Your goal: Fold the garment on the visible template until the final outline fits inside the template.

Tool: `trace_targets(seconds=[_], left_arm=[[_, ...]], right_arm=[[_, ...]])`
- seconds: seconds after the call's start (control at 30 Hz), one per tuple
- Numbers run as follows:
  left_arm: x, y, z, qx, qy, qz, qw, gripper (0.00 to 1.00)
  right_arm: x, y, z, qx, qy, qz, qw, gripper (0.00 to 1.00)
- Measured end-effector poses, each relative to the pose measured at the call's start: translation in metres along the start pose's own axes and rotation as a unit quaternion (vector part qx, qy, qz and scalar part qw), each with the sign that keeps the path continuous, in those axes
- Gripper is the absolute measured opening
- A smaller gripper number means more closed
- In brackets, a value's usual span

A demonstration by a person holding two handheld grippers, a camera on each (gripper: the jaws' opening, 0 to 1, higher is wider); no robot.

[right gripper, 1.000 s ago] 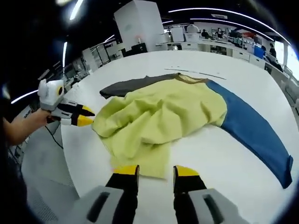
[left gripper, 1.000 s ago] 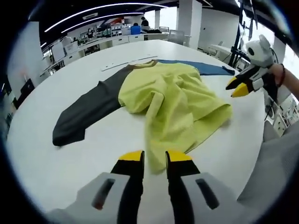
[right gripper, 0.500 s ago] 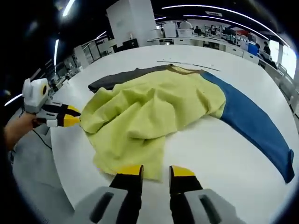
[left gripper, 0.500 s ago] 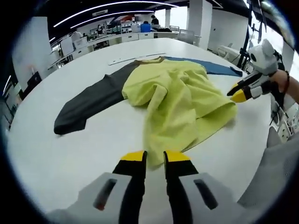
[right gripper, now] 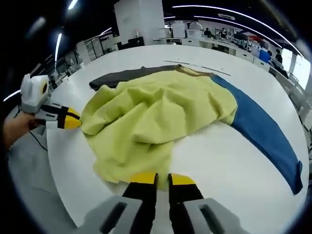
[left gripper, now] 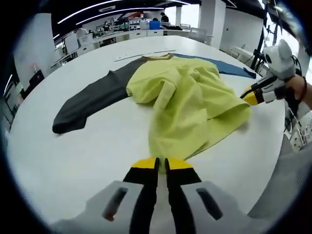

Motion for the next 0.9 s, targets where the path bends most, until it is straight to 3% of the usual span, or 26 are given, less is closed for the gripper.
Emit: trace_targets(seconds=[0.13,0.47,0.9], left_arm=[[0.001,-0.001,0.001,0.0,-0.002,-0.001,1.0,0.01],[0.015,-0.001,0.008,0.007,-0.004,-0.011,0.9999,0.0],[0.036,-0.002,0.002,0.016,-0.025,-0.019,0.9994,0.0]], right_arm=[[0.001,0.0,-0.005,-0.039,-0.002,0.002,0.9992,0.0],[0.017,-0.004,-0.019,-0.066,-0.015,-0.013,0.9976,0.0],[0.049,-0.017,-0.035,-0.089,-0.032,-0.032,0.995,0.0]])
Point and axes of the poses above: the point that each gripper's makers call its tool centre point, and the gripper's own axes: x roughly backward along the fingers, z roughly to its left, y roughly out of its top, the point moved 8 cm from there along x, roughly backward along the fingers, and after that the axes turned 7 degrees about -y, right-handed, at the moved point
